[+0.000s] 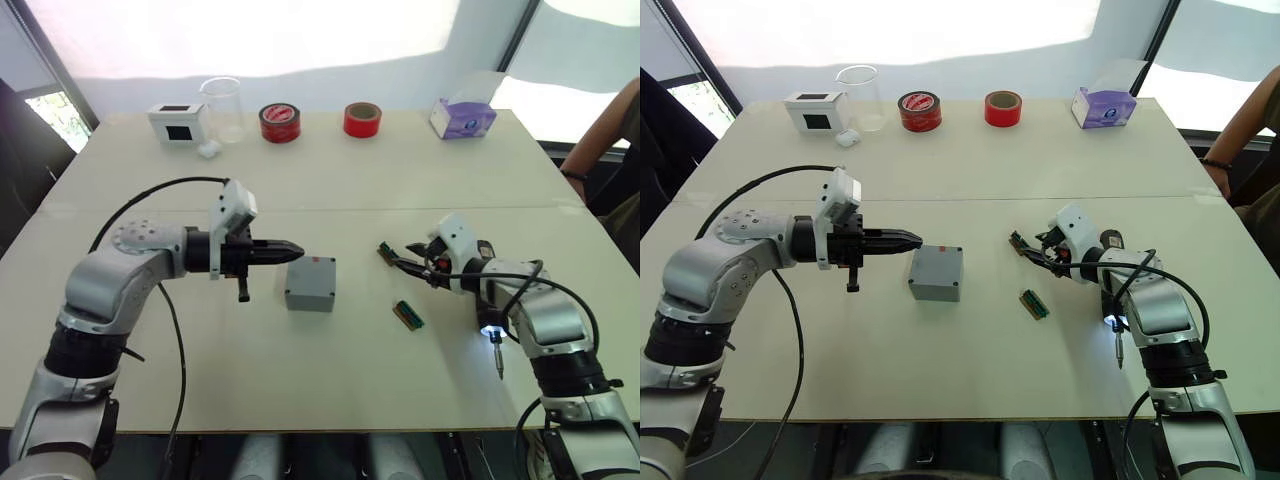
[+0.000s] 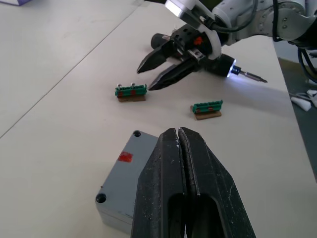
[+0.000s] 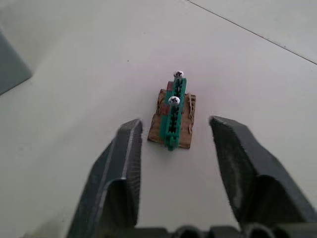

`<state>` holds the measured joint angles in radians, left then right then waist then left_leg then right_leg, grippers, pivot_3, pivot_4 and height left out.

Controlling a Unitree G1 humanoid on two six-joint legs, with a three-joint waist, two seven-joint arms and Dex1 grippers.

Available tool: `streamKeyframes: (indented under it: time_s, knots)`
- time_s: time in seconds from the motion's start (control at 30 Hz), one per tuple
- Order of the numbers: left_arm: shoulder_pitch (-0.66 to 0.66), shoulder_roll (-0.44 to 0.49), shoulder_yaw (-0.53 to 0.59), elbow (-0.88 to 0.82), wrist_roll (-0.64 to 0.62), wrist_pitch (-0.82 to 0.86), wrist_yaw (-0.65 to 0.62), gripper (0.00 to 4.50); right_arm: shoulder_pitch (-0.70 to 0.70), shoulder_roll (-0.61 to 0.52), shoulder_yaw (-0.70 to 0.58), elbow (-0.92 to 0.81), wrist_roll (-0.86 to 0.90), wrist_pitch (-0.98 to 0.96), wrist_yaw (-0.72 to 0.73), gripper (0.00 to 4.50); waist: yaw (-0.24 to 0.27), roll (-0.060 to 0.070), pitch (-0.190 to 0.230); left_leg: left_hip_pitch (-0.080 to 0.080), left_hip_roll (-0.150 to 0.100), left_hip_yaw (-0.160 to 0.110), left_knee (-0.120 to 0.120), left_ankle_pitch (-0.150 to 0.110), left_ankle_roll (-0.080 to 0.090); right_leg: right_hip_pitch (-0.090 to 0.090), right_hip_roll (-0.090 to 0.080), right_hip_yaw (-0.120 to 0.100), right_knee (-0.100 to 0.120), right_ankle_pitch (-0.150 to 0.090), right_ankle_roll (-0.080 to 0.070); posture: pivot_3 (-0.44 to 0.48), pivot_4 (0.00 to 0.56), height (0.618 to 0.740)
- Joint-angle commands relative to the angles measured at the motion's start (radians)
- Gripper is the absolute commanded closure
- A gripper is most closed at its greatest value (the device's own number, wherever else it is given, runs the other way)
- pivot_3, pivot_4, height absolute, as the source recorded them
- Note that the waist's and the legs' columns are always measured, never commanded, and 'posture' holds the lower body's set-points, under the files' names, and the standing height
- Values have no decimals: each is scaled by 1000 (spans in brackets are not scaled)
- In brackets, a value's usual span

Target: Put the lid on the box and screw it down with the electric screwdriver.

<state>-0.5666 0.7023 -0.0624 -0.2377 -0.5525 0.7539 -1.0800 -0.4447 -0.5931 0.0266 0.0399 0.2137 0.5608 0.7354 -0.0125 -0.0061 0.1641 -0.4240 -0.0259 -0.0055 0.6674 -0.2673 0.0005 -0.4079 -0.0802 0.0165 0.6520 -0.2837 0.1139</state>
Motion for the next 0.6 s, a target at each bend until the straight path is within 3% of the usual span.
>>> streamKeyframes:
  time_s: [0.03,0.6]
  knots:
    - [2,24,-12,-18,28,-35,-5,4500,-27,7,-9,15,-9,-36,-8,2877,1,0,0,0,0,0,0,0,0,0,0,0,0,0,0,0,150,740]
    - [20,13,-19,-2,45,-53,10,4500,-56,35,0,62,-15,-53,-8,2877,0,0,0,0,0,0,0,0,1,0,0,0,0,0,0,0,150,740]
